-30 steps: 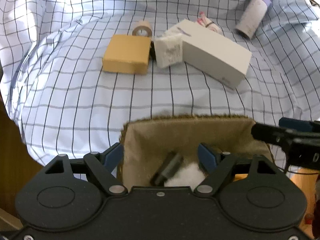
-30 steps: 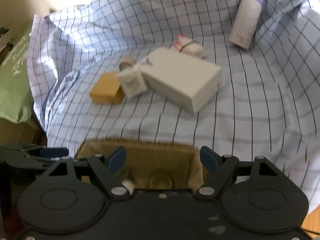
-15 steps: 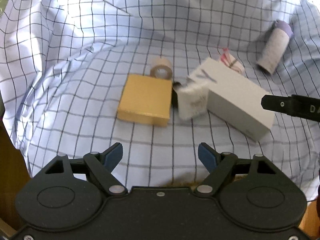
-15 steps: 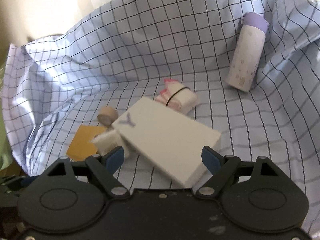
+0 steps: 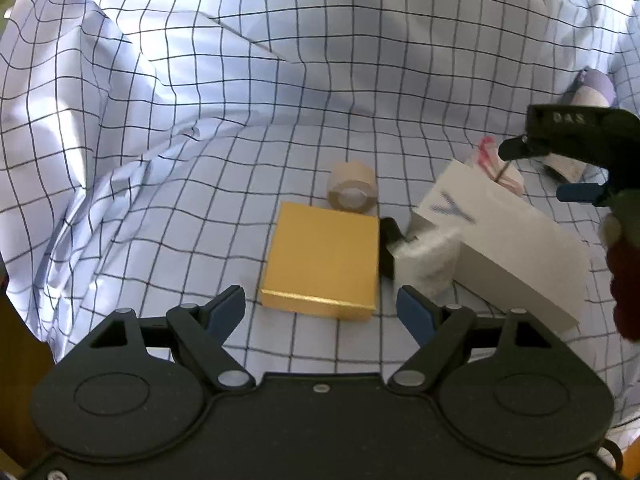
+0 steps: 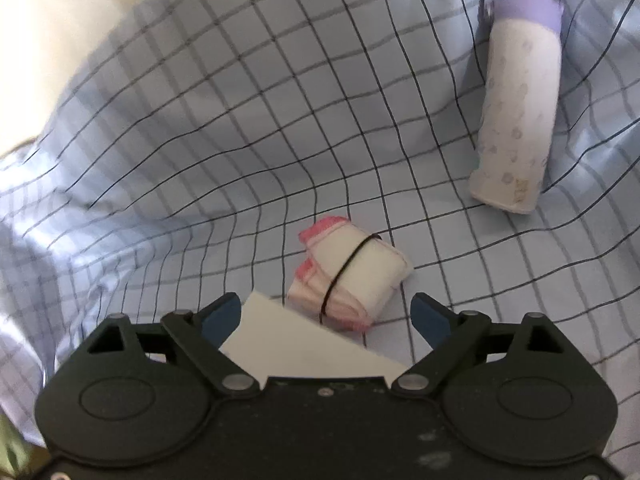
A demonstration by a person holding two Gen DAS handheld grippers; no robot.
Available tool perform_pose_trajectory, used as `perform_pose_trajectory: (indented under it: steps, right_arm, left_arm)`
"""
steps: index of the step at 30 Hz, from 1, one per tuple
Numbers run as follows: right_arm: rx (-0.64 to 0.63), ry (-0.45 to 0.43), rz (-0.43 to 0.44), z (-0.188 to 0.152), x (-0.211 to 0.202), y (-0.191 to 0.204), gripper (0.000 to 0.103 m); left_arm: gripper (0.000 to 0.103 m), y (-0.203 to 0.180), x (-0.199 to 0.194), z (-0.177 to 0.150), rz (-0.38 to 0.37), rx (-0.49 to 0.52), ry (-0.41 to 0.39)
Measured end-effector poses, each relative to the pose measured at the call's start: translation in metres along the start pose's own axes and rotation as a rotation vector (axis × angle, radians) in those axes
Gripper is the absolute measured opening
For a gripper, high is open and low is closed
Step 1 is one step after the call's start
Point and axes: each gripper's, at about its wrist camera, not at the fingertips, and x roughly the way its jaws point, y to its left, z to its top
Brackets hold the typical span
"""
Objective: Organize soft objects
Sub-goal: 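Grasp the pink-edged folded cloth with the right tool while the left tool approaches the tape roll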
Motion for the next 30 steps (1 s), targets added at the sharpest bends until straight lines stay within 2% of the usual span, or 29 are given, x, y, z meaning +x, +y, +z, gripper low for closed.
perform_pose_trajectory:
  steps: [7, 9, 11, 15, 19, 24, 30]
  right_arm:
    - [0.05, 0.104, -0.071, 0.012, 0.059, 0.012, 0.095]
    - [0.056, 0.071, -0.091, 0.014, 0.064, 0.015, 0.087]
    - [0.02, 0.056, -0.133, 0.015, 0.07, 0.021, 0.069]
    - [-0.011, 0.028, -0.127, 0.011, 0.075, 0.021, 0.069]
    - [-0.078, -0.055, -0.128, 0.0, 0.074, 0.028, 0.069]
    - [-0.086, -0.079, -0.112, -0.006, 0.072, 0.029, 0.069]
    - [-0.077, -0.089, -0.094, -0.006, 0.073, 0.02, 0.069]
  left_arm:
    - [0.079, 0.01, 0.013, 0.01, 0.008, -0.015, 0.004]
    - [0.079, 0.011, 0.017, 0.012, 0.01, -0.016, 0.006]
    - [0.079, 0.014, 0.02, 0.014, 0.012, -0.017, 0.009]
    - [0.079, 0.018, 0.026, 0.02, 0.016, -0.028, 0.01]
    - [0.079, 0.02, 0.032, 0.031, 0.017, -0.044, 0.002]
    - [0.079, 0.017, 0.046, 0.053, 0.016, -0.067, -0.004]
    - [0.079, 0.004, 0.076, 0.066, 0.063, 0.0, 0.025]
